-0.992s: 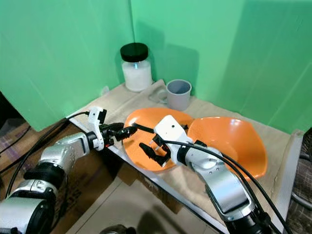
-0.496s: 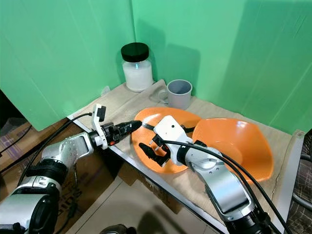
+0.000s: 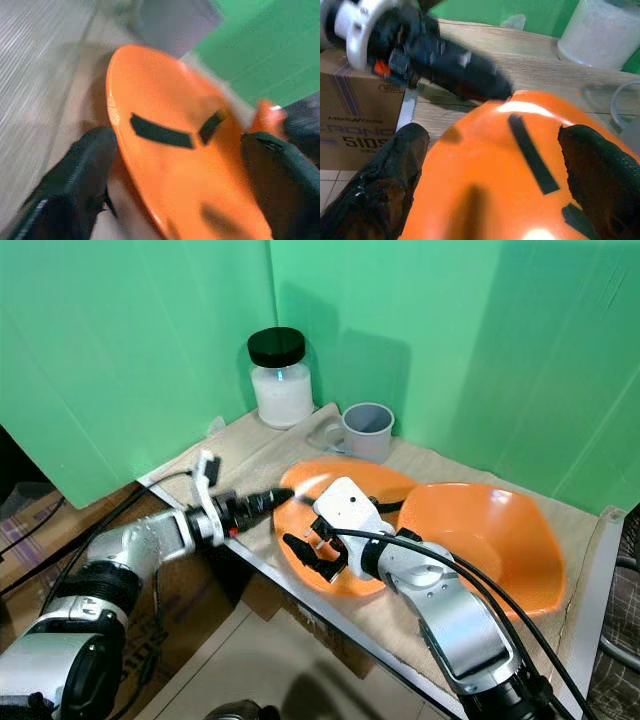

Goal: Setting the table

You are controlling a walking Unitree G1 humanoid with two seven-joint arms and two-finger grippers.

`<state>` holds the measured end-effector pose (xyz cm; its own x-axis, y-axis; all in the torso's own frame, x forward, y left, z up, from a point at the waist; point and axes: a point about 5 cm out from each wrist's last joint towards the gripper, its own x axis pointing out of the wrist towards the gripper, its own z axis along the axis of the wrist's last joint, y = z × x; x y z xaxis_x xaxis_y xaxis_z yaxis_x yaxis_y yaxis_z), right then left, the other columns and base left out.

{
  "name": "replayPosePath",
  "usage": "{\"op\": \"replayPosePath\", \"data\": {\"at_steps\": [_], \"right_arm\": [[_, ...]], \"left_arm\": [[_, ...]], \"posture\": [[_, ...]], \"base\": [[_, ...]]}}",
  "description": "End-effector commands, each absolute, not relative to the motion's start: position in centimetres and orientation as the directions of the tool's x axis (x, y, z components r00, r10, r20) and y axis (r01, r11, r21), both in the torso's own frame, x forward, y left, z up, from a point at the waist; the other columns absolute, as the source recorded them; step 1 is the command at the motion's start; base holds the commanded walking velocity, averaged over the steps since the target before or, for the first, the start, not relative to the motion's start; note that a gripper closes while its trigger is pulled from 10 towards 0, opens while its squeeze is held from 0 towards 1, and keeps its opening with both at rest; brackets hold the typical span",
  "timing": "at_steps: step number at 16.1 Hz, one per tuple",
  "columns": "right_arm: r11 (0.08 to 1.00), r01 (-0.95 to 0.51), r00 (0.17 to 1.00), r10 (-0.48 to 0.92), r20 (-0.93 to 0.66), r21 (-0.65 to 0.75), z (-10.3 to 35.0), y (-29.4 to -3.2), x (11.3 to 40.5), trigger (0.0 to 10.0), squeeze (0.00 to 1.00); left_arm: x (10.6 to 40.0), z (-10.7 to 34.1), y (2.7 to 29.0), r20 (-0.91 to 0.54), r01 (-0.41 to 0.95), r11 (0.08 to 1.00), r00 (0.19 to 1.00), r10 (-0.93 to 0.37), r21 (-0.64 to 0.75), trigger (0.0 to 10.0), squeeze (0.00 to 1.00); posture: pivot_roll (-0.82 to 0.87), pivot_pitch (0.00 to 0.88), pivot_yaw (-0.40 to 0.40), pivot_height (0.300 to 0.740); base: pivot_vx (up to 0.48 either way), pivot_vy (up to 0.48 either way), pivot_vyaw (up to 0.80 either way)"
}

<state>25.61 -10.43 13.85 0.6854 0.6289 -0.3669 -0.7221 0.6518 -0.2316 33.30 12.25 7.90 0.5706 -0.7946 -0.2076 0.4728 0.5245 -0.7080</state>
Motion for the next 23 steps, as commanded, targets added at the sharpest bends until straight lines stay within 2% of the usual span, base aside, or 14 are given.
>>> {"op": "replayPosePath", "data": {"at_steps": [1, 5, 8, 12, 14, 23], "right_arm": [[0.638, -0.731, 0.679, 0.643, -0.354, -0.244, 14.1, -10.1, 25.6, 10.0, 0.00], [0.627, -0.739, 0.672, 0.659, -0.337, -0.248, 14.6, -10.2, 25.4, 10.0, 0.00], [0.596, -0.771, 0.636, 0.710, -0.303, -0.223, 15.8, -11.0, 25.1, 10.0, 0.00], [0.468, -0.872, 0.486, 0.798, -0.357, -0.142, 16.4, -12.4, 23.2, 10.0, 0.00], [0.446, -0.887, 0.457, 0.803, -0.384, -0.123, 16.1, -12.7, 22.8, 10.0, 0.00], [0.441, -0.890, 0.448, 0.806, -0.386, -0.112, 15.8, -12.4, 22.6, 10.0, 0.00]], "left_arm": [[33.5, 7.7, 12.5, -0.256, 0.452, 0.571, 0.584, -0.770, -0.686, 0.0, 0.00], [33.7, 8.3, 12.5, -0.220, 0.459, 0.537, 0.579, -0.785, -0.708, 0.0, 0.00], [33.8, 8.5, 12.5, -0.207, 0.462, 0.524, 0.576, -0.791, -0.716, 0.0, 0.00], [33.8, 8.7, 12.5, -0.182, 0.472, 0.498, 0.567, -0.803, -0.728, 0.0, 0.00], [33.7, 8.8, 12.4, -0.170, 0.475, 0.486, 0.564, -0.808, -0.734, 0.0, 0.00], [33.7, 9.4, 13.4, -0.105, 0.461, 0.444, 0.593, -0.798, -0.769, 0.0, 0.00]], "posture": [[-0.02, 0.000, 0.135, 0.740], [-0.02, 0.000, 0.139, 0.740], [-0.02, 0.000, 0.140, 0.740], [-0.02, 0.000, 0.137, 0.740], [-0.02, 0.000, 0.136, 0.740], [-0.01, 0.000, 0.136, 0.740]], "base": [[0.000, 0.000, 0.00], [0.000, 0.000, 0.00], [0.000, 0.000, 0.00], [0.000, 0.000, 0.00], [0.000, 0.000, 0.00], [0.000, 0.000, 0.00]]}}
